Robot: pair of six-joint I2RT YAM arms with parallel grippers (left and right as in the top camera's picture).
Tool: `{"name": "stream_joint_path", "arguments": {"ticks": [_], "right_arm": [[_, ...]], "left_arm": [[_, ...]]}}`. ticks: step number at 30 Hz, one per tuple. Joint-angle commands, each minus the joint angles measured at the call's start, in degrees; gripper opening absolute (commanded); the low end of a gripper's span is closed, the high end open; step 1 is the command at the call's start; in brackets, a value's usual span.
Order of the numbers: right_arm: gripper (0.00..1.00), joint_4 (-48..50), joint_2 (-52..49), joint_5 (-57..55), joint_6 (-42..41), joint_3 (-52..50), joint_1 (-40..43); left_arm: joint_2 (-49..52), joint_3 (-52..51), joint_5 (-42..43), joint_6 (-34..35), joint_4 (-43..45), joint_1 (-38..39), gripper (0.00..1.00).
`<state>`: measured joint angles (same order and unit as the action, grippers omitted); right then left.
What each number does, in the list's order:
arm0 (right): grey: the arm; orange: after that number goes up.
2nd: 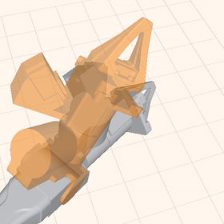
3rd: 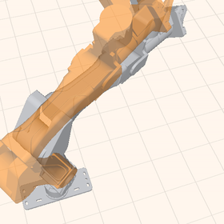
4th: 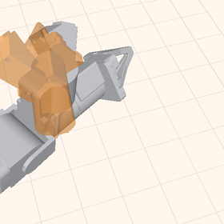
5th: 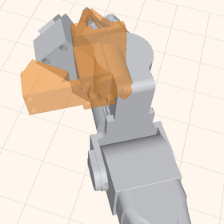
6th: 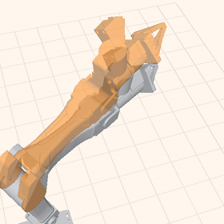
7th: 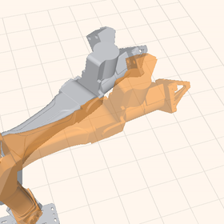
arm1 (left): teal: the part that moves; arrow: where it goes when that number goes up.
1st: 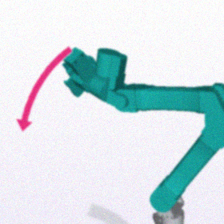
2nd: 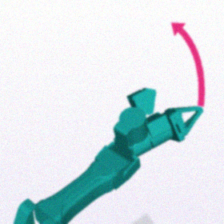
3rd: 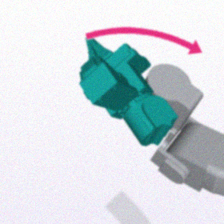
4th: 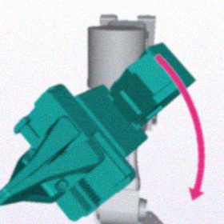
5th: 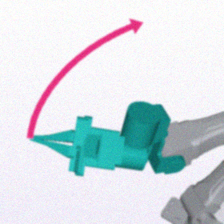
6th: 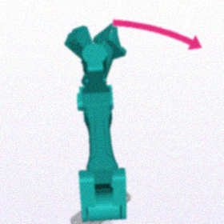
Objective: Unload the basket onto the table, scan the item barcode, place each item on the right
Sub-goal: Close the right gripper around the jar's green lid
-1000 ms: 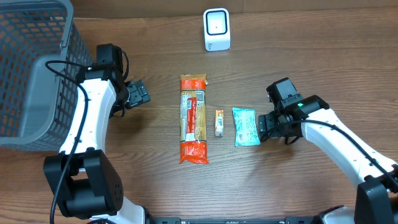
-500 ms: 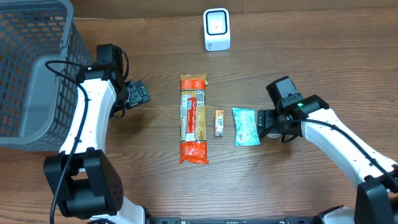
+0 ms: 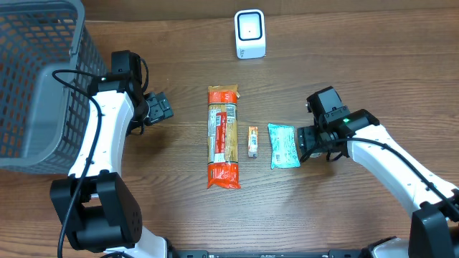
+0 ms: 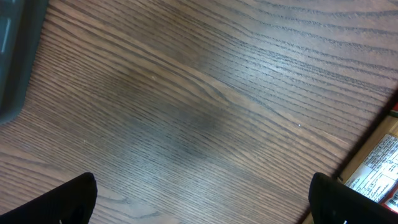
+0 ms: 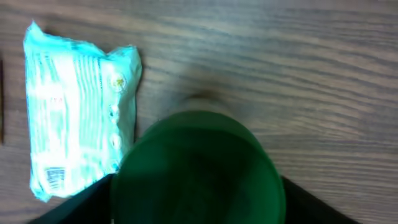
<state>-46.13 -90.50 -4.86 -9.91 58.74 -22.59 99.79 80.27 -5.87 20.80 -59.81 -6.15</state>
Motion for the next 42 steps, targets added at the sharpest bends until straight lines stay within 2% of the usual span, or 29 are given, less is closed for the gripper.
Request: {"name": "stream_joint_path", "arguments": {"ticks": [1,3,4,9,14,25,32,38,42], "right_arm": [[0.93,1.7,-0.2,-1.1,3.0,1.5,-0.2],[1.00,2.1,-0.2,-1.1,2.9,1.5,-0.2],[1.00,2.3,-0.2,-1.0,2.8,1.5,-0.2],[1.00,5.9,-0.2,-1.0,-0.2,1.5,-0.2],[1.00,4.0,-0.2,-0.1,-3.7,1.5,-0.2],[1.00,2.5,-1.0,0.5,-3.6,1.3,-0.2],[1.00,2.5,-5.3,0.5,-3.6,1.3,-0.2],[0.94,2.4,-6.7,0.5,-3.6,1.3,-0.2],[0.94,1.4,-6.7,0.4,-3.6,1.3,-0.2]], "left_arm": [[-0.1,0.5,-0.5,-0.7,0.1,-0.2,1.00],[-0.1,0.4,-0.5,-0.7,0.1,-0.2,1.00],[-0.1,0.4,-0.5,-0.7,0.1,-0.2,1.00],[-0.1,0.5,-0.5,-0.7,0.1,-0.2,1.00],[-0.1,0.4,-0.5,-0.7,0.1,-0.2,1.00],[-0.1,0.4,-0.5,-0.7,0.1,-0.2,1.00],[-0.1,0.4,-0.5,-0.7,0.1,-0.2,1.00],[-0.1,0.4,-0.5,-0.7,0.1,-0.2,1.00],[-0.1,0.4,-0.5,-0.7,0.1,-0.2,1.00]]}}
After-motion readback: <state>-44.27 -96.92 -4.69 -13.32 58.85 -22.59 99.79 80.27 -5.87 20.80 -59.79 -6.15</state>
